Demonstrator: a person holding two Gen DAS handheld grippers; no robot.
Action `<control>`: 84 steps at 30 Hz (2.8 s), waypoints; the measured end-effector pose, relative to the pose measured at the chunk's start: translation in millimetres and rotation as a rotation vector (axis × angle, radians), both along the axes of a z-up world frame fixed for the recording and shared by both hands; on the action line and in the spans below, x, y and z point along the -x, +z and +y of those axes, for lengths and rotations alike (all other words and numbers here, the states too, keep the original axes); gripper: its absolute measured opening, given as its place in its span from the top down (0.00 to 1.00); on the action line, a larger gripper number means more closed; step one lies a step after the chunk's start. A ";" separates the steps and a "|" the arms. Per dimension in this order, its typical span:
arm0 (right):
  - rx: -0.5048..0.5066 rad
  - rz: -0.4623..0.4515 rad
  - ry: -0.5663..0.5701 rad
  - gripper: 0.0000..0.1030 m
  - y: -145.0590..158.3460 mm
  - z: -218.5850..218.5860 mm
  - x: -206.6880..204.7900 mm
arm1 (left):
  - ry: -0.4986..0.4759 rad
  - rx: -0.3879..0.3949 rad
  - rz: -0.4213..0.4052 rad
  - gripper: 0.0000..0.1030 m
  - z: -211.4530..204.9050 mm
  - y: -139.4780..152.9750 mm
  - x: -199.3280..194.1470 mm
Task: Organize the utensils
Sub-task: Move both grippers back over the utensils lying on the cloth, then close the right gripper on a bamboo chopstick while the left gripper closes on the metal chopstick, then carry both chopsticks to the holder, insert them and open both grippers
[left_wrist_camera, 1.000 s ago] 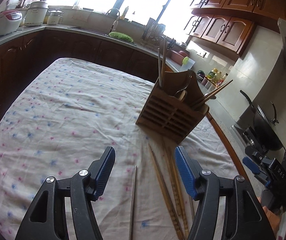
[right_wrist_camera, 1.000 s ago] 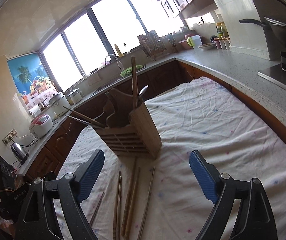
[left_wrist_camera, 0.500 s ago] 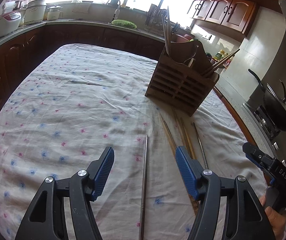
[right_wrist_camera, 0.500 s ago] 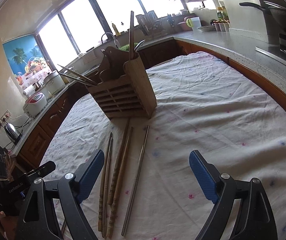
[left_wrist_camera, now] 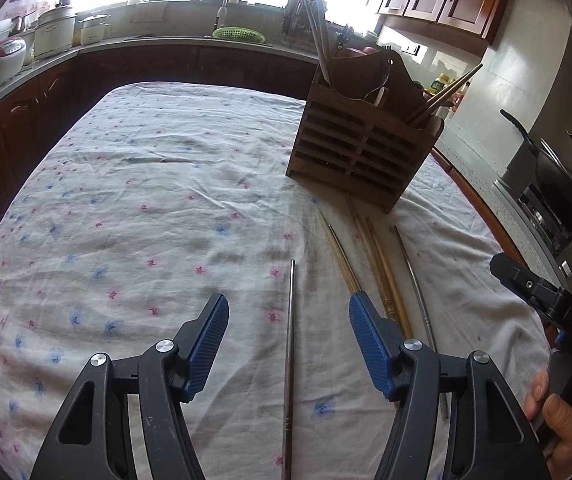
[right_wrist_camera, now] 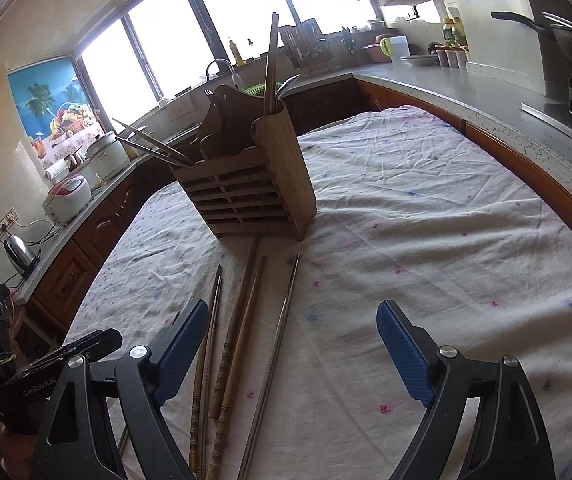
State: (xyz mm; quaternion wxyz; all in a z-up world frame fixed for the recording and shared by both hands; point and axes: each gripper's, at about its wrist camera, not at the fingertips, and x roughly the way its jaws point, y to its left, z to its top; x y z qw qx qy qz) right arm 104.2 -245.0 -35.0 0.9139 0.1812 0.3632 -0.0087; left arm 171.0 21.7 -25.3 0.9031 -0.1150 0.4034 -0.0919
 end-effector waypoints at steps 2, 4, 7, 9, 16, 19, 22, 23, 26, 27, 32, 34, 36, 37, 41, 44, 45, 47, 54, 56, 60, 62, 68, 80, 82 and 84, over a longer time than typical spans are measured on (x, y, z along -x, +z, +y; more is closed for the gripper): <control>0.006 0.006 0.008 0.21 -0.8 1.3 -6.1 | -0.006 -0.009 0.017 0.47 -2.3 -2.4 -6.4; 0.009 0.025 0.023 0.30 -3.7 3.9 -14.3 | -0.019 -0.018 0.033 0.55 -6.7 -3.3 -13.6; 0.006 0.070 0.047 0.42 -12.3 6.5 -31.2 | -0.042 -0.048 0.053 0.60 -14.0 -5.8 -24.6; 0.005 0.092 0.060 0.48 -18.9 7.9 -43.0 | -0.055 -0.062 0.067 0.64 -18.4 -8.8 -31.8; 0.041 0.173 0.093 0.64 -38.5 13.9 -82.4 | -0.083 -0.097 0.121 0.76 -30.4 -24.3 -54.6; 0.067 0.208 0.095 0.71 -46.6 14.7 -96.3 | -0.100 -0.101 0.139 0.87 -34.7 -33.9 -61.9; 0.120 0.265 0.105 0.80 -60.1 19.0 -109.2 | -0.104 -0.124 0.132 0.92 -38.2 -35.9 -64.2; 0.149 0.243 0.106 0.81 -60.1 21.5 -109.4 | -0.104 -0.128 0.129 0.94 -38.4 -36.6 -65.3; 0.234 0.248 0.117 0.83 -61.8 32.0 -112.5 | -0.102 -0.107 0.127 0.96 -35.2 -37.6 -65.7; 0.244 0.246 0.121 0.86 -62.0 33.8 -112.2 | -0.101 -0.096 0.127 0.96 -33.2 -37.6 -65.4; 0.191 0.242 0.128 0.95 -60.1 28.8 -107.7 | -0.098 -0.063 0.130 0.97 -27.1 -36.4 -61.8; 0.157 0.239 0.130 0.96 -56.8 26.5 -103.2 | -0.095 -0.038 0.128 0.97 -22.8 -34.5 -58.3; 0.129 0.226 0.129 0.96 -51.8 25.6 -97.7 | -0.090 -0.013 0.114 0.97 -17.3 -28.8 -53.1; 0.120 0.217 0.129 0.96 -47.9 25.5 -94.7 | -0.086 -0.007 0.106 0.97 -14.9 -25.1 -50.3; 0.083 0.170 0.126 0.96 -28.6 22.6 -79.2 | -0.077 0.040 0.065 0.97 -3.1 -6.4 -36.9; 0.064 0.123 0.125 0.96 -8.4 20.1 -65.8 | -0.071 0.077 0.021 0.97 7.0 11.7 -22.5; 0.060 0.108 0.125 0.96 -1.5 19.8 -61.3 | -0.072 0.092 0.004 0.97 10.3 17.7 -17.7; 0.052 0.076 0.126 0.96 11.9 20.6 -52.9 | -0.071 0.108 -0.029 0.97 15.9 30.2 -7.2; 0.040 -0.034 0.112 0.96 59.1 13.6 -20.7 | -0.070 0.149 -0.127 0.97 32.3 69.1 29.4; 0.042 -0.064 0.102 0.96 71.3 10.8 -13.3 | -0.073 0.159 -0.146 0.97 35.1 76.5 36.3; 0.040 -0.121 0.078 0.96 92.6 4.1 -4.1 | -0.072 0.169 -0.179 0.97 38.6 86.7 45.2; 0.038 -0.149 0.066 0.96 101.3 0.8 -0.2 | -0.070 0.169 -0.190 0.97 39.3 89.4 46.6; 0.036 -0.180 0.052 0.96 111.5 -4.7 -0.1 | -0.061 0.170 -0.202 0.97 40.0 91.6 46.9; 0.030 -0.205 0.046 0.96 117.4 -8.3 -3.1 | -0.054 0.174 -0.247 0.97 38.4 105.6 32.7; 0.031 -0.214 0.046 0.96 120.6 -8.8 -5.2 | -0.053 0.175 -0.261 0.97 38.8 109.1 28.5; 0.031 -0.227 0.045 0.96 125.6 -9.8 -8.2 | -0.054 0.177 -0.278 0.97 39.1 113.6 24.5</control>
